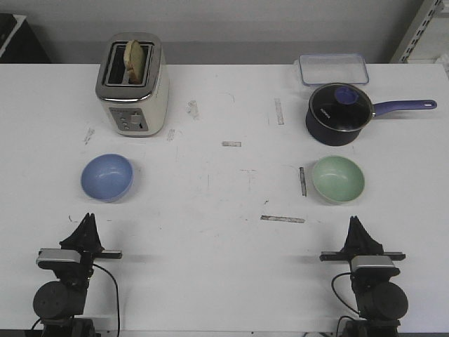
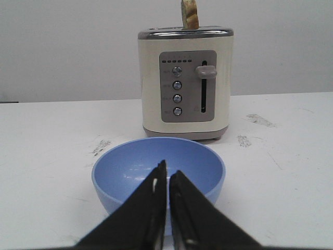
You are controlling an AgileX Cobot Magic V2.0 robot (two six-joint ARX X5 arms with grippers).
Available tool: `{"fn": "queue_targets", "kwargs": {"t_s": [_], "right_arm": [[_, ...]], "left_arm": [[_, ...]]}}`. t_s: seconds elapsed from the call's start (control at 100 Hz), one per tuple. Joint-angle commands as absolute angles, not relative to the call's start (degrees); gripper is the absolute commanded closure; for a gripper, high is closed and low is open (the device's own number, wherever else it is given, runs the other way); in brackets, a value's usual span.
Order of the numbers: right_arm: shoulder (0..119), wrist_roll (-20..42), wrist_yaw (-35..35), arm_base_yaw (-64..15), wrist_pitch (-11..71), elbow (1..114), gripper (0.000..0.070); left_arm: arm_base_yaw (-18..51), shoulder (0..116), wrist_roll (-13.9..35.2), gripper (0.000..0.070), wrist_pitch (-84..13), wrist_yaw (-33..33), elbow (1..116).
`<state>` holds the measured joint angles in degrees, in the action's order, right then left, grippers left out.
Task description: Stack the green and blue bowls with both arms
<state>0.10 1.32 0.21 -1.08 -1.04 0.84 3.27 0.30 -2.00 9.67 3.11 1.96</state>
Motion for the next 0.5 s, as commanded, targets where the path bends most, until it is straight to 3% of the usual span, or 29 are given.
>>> {"fn": "queue_targets", "kwargs": {"t_s": [0.0, 0.15, 0.29, 0.49], "right_arm": [[0.08, 1.91, 0.19, -1.06, -1.69, 0.73, 0.0693], [0.08, 2.13, 0.19, -1.06, -1.67, 0.73, 0.0693], [0.08, 5.91, -0.62, -1.06, -2.20, 0.78, 0.0693], [0.45, 5.52, -0.60, -1.08, -1.23, 2.55, 0.0693]], "left_arm": [[3.38, 0.19, -2.15, 0.0699, 10.37, 3.27, 0.73], [3.38, 0.19, -2.15, 0.0699, 10.37, 3.27, 0.73], [3.38, 0.19, -2.15, 0.0699, 10.37, 3.27, 0.73], [3.38, 0.19, -2.15, 0.0699, 10.37, 3.27, 0.73]]}}
